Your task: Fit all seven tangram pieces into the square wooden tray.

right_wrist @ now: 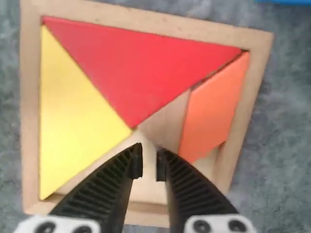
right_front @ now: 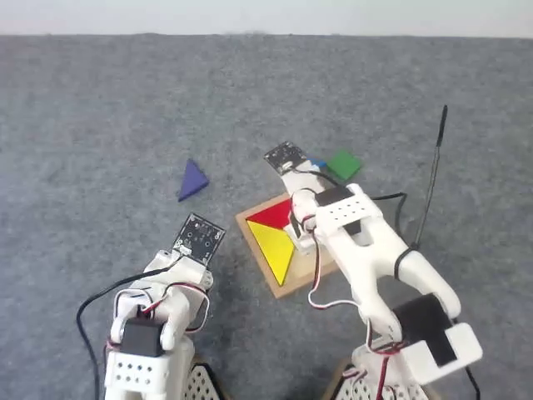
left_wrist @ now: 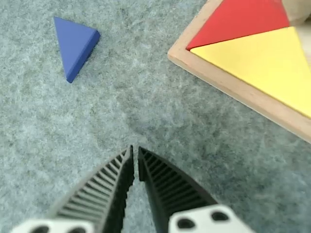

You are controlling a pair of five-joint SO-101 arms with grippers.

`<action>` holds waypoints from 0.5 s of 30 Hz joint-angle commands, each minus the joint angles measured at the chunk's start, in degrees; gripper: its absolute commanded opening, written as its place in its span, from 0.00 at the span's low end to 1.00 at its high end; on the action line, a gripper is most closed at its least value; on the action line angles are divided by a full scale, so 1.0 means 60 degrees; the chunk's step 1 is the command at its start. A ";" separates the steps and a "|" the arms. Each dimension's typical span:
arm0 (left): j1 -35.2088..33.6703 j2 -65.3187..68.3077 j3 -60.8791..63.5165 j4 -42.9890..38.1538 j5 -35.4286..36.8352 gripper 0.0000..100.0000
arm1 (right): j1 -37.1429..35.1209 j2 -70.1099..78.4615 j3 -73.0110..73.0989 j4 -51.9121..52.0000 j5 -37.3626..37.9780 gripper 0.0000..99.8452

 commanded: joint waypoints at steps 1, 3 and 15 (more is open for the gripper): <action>0.0000 -0.0161 -0.0095 -0.0015 -0.0147 0.02 | 0.0300 0.0037 -0.0381 -0.0564 0.0059 0.02; 0.0000 -0.0161 -0.0095 -0.0015 -0.0147 0.02 | 0.0183 0.0037 -0.0381 -0.0564 0.0059 0.02; 0.0000 -0.0161 -0.0095 -0.0015 -0.0147 0.02 | 0.0183 -0.2938 0.1524 -0.1311 -0.0088 0.02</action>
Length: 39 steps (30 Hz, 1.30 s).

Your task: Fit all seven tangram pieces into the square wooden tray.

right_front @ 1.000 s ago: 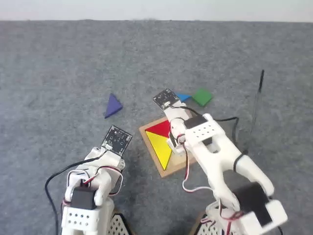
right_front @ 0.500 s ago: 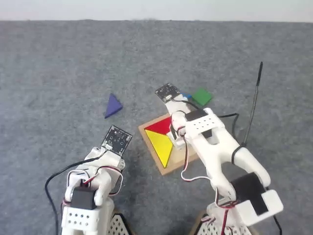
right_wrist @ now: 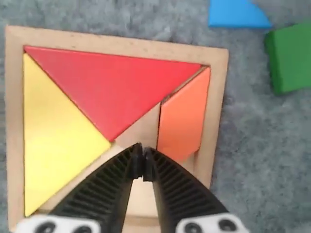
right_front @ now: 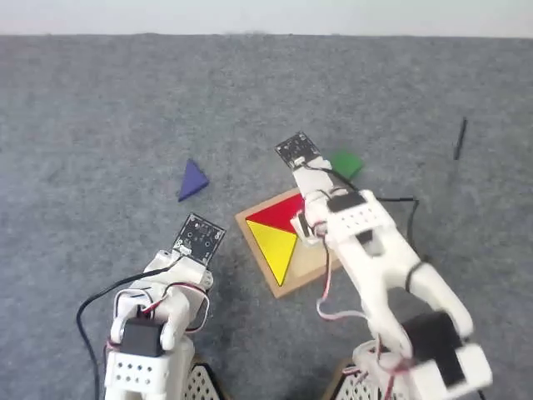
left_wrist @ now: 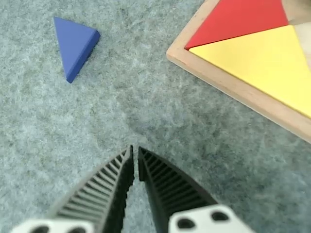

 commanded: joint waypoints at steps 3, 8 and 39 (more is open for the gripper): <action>0.0000 -0.0161 -0.0095 -0.0015 -0.0147 0.02 | 0.0286 -0.1795 0.0571 0.0051 -0.0073 0.02; 0.0000 -0.0161 -0.0095 -0.0015 -0.0147 0.02 | 0.0667 -0.1634 -0.0410 0.1473 -0.0161 0.02; 0.0000 -0.0161 -0.0095 -0.0015 -0.0147 0.02 | 0.0784 0.2234 -0.2491 0.1443 -0.0176 0.02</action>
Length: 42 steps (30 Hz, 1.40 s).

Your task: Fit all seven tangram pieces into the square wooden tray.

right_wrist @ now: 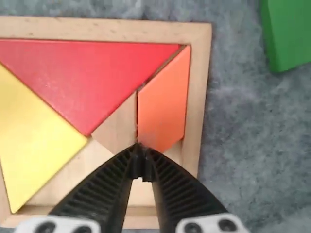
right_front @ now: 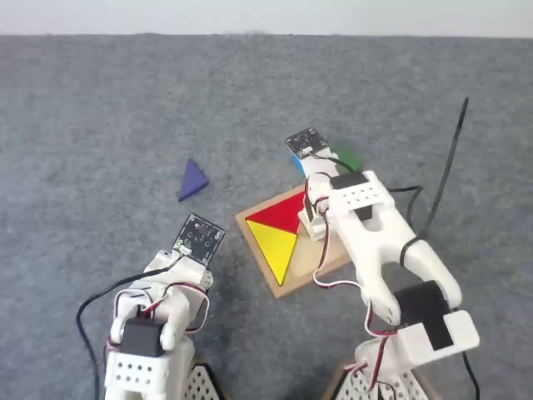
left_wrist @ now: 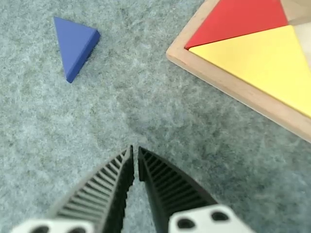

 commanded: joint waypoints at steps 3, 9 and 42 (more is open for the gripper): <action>0.0000 -0.0161 -0.0095 -0.0015 -0.0147 0.02 | 0.0154 0.0022 -0.0381 -0.0183 -0.0132 0.02; 0.0000 -0.0161 -0.0095 -0.0015 -0.0147 0.02 | 0.0286 -0.0974 -0.0308 0.0315 -0.0147 0.02; 0.0000 -0.0161 -0.0095 -0.0015 -0.0147 0.02 | 0.1473 0.4037 -0.7150 0.1648 0.2974 0.31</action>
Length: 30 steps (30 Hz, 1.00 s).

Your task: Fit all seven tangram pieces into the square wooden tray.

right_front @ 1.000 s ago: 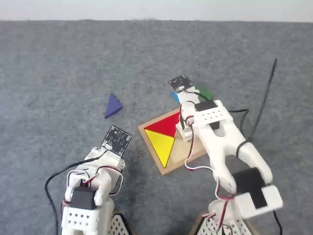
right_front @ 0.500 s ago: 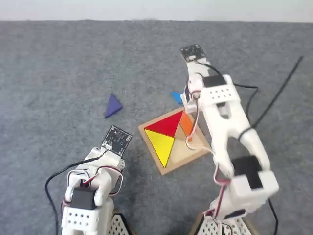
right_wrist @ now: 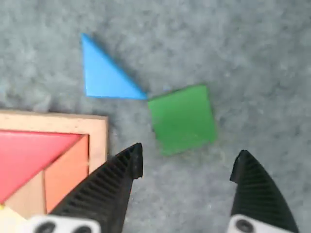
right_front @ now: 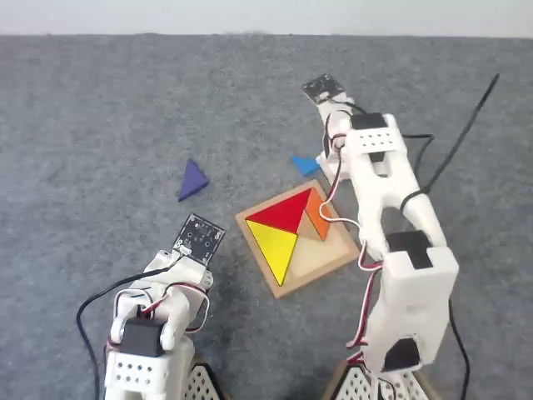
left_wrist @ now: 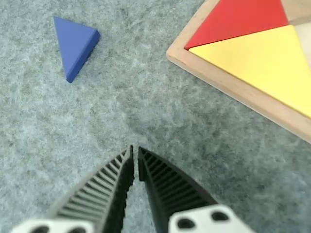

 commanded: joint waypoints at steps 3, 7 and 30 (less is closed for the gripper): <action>0.0000 -0.0161 -0.0095 -0.0015 -0.0147 0.02 | -0.0168 0.0081 -0.0571 -0.0183 0.0996 0.31; 0.0000 -0.0161 -0.0095 -0.0015 -0.0147 0.02 | -0.0256 0.0491 -0.1026 -0.0183 0.0952 0.31; 0.0000 -0.0161 -0.0095 -0.0015 -0.0147 0.02 | 0.0432 0.2396 -0.2579 0.0330 0.0747 0.11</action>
